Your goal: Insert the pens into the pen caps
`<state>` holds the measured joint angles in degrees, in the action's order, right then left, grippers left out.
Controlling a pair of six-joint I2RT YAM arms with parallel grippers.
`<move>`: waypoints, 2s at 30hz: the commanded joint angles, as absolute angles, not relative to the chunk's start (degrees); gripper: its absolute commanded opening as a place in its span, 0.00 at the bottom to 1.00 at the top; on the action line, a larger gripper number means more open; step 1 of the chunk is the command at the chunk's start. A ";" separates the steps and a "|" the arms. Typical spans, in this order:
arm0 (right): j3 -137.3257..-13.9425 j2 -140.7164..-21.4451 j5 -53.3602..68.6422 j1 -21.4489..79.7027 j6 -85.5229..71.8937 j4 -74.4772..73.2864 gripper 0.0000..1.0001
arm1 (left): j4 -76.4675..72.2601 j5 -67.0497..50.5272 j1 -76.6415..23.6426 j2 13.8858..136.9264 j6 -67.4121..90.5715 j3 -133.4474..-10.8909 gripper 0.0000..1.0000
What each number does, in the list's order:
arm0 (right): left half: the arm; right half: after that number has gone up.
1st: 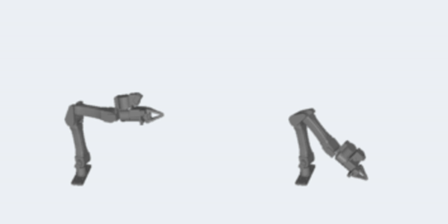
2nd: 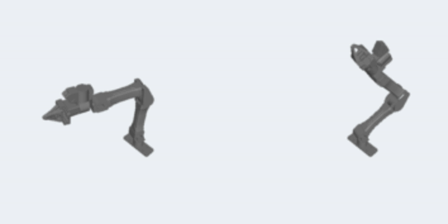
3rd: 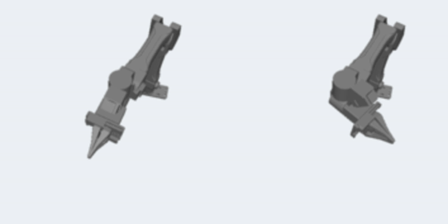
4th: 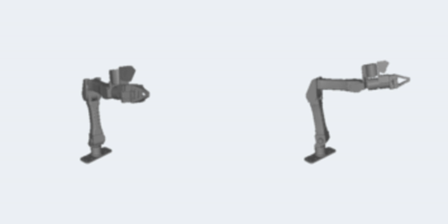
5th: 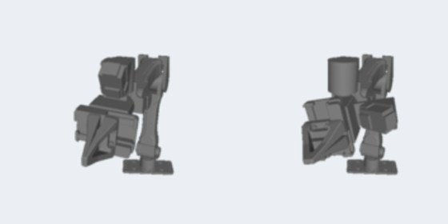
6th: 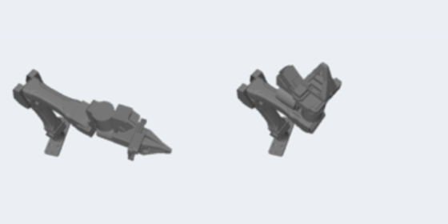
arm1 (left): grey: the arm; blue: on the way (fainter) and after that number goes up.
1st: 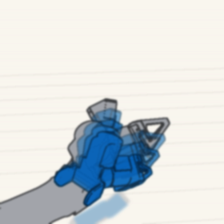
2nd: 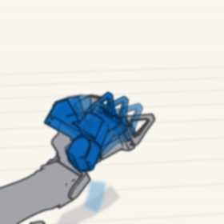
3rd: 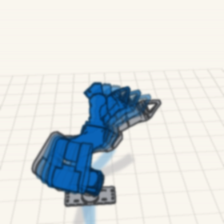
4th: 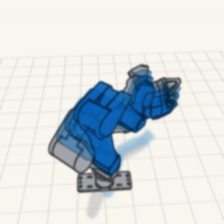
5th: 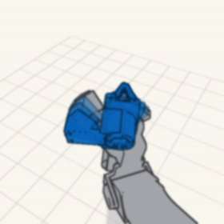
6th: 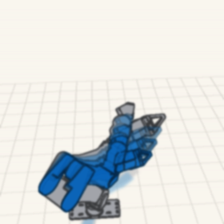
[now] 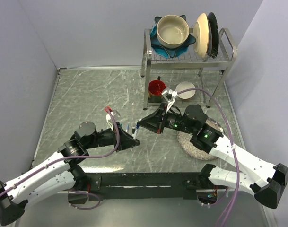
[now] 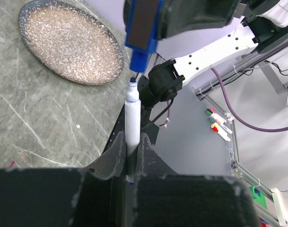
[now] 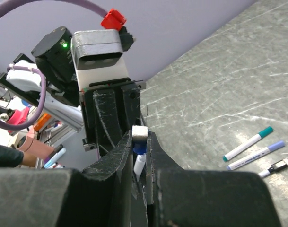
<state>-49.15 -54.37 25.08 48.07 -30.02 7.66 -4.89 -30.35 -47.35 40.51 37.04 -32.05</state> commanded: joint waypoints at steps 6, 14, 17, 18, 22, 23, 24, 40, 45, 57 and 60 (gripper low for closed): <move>-51.94 -55.28 28.56 46.93 -29.88 8.52 0.00 | -6.33 -31.12 -47.55 39.37 35.60 -32.52 0.01; -50.98 -55.55 30.23 46.93 -31.46 10.55 0.00 | -6.42 -31.03 -47.55 39.46 35.51 -32.34 0.01; -50.98 -55.72 30.76 46.93 -31.73 10.81 0.00 | -6.42 -31.20 -47.55 39.64 35.42 -32.34 0.01; -50.98 -55.72 30.67 46.85 -31.82 10.90 0.00 | -6.42 -31.20 -47.55 39.73 35.42 -32.34 0.01; -50.98 -55.63 31.02 46.93 -32.17 11.07 0.00 | -6.50 -31.20 -47.55 39.90 35.42 -32.34 0.01; -51.15 -55.63 31.20 46.93 -32.17 11.07 0.00 | -6.42 -31.20 -47.55 39.82 35.42 -32.34 0.01; -51.07 -55.63 31.38 46.93 -32.25 11.07 0.00 | -6.33 -31.11 -47.55 39.90 35.33 -32.43 0.01; -51.24 -56.25 32.87 46.85 -33.66 11.69 0.00 | -6.24 -31.20 -47.55 39.90 35.07 -32.61 0.01; -51.77 -56.34 32.78 46.85 -34.10 11.78 0.00 | -6.15 -31.20 -47.55 39.73 34.98 -32.61 0.01; -49.92 -56.25 32.70 46.76 -31.73 8.88 0.00 | -5.63 -29.71 -47.55 38.58 34.80 -32.61 0.01; -49.92 -56.34 32.17 46.85 -30.68 7.56 0.00 | -5.63 -29.27 -47.55 38.32 34.63 -32.70 0.01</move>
<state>-49.19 -56.45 31.14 46.63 -32.64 8.95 -4.03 -30.35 -47.35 39.48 35.92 -32.05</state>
